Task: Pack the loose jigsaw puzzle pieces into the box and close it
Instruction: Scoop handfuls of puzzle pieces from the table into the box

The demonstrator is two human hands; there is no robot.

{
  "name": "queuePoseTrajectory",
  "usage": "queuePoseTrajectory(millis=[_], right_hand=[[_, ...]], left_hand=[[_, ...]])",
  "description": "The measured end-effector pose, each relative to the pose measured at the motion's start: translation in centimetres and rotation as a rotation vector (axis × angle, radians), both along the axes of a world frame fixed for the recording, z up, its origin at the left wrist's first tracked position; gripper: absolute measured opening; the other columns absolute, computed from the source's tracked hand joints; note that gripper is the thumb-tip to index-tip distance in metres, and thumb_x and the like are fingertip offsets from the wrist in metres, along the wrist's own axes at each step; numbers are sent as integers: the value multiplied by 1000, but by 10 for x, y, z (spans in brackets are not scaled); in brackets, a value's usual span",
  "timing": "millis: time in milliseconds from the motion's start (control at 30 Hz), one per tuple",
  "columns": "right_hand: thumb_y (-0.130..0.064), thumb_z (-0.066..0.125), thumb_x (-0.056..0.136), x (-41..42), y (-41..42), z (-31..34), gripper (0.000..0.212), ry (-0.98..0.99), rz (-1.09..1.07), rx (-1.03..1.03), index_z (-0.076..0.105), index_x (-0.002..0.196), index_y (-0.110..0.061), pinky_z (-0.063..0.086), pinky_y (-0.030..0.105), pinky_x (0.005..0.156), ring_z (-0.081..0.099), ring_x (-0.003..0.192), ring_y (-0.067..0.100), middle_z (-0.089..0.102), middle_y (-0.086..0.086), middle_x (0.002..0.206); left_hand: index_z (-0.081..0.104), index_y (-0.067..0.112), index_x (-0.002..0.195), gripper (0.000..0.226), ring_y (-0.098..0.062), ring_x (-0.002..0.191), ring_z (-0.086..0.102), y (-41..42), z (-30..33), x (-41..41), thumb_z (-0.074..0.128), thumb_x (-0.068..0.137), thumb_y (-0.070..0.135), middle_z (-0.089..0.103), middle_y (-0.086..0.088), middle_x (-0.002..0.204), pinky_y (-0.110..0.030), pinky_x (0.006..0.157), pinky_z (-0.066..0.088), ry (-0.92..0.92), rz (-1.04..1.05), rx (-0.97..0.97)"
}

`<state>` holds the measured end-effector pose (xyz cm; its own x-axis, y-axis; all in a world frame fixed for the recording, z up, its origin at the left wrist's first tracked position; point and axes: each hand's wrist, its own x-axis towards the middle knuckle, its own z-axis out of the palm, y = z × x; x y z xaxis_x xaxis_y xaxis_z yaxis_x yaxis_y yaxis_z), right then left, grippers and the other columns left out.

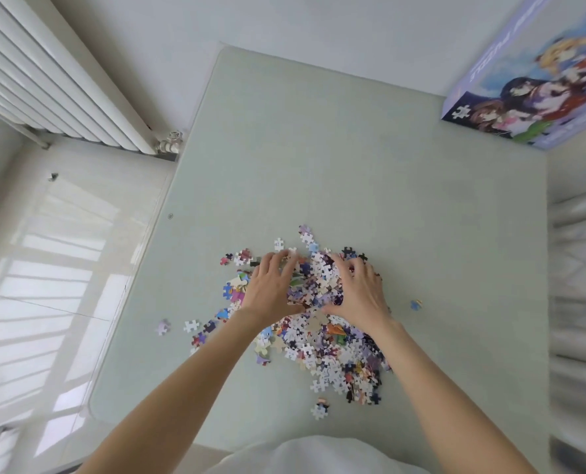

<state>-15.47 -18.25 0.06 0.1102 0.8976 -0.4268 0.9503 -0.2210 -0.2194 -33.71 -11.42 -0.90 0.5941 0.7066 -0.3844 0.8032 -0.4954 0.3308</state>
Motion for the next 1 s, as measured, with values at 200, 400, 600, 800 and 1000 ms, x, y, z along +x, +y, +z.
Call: queuePoseTrajectory(millis=[200,400,600,800,1000], right_hand=[[-47,78,63,-8,8,3,100,151,-141,-103,24,142,-17,37,37,102,40,122,26,41,12,132],[-25,77,74,-10,8,6,71,281,-186,-56,35,131,-16,35,35,102,44,124,24,45,7,136],[-27,62,84,-10,17,14,69,398,-231,-174,26,142,-16,29,40,109,32,135,21,31,4,149],[-45,64,83,-20,28,18,66,318,-291,-68,37,134,-13,41,38,96,48,122,24,48,6,137],[-44,69,79,-13,28,19,67,395,-349,-94,41,135,-18,42,35,91,49,120,25,51,7,135]], left_hand=[[3,21,147,124,-30,130,23,-6,3,10,72,56,68,20,-10,144,-41,110,28,106,-6,-29],[8,21,146,116,-24,121,31,-11,4,14,81,60,49,27,-10,136,-33,102,38,-12,44,-112],[27,24,141,90,-22,111,49,-9,7,15,81,69,29,39,-9,130,-26,95,40,-162,146,-224],[30,25,140,80,-23,106,54,-3,11,15,76,74,25,44,-7,126,-26,89,42,-201,154,-245],[41,27,135,71,-21,96,58,1,6,8,76,74,25,53,-5,115,-25,82,43,-257,190,-259]])
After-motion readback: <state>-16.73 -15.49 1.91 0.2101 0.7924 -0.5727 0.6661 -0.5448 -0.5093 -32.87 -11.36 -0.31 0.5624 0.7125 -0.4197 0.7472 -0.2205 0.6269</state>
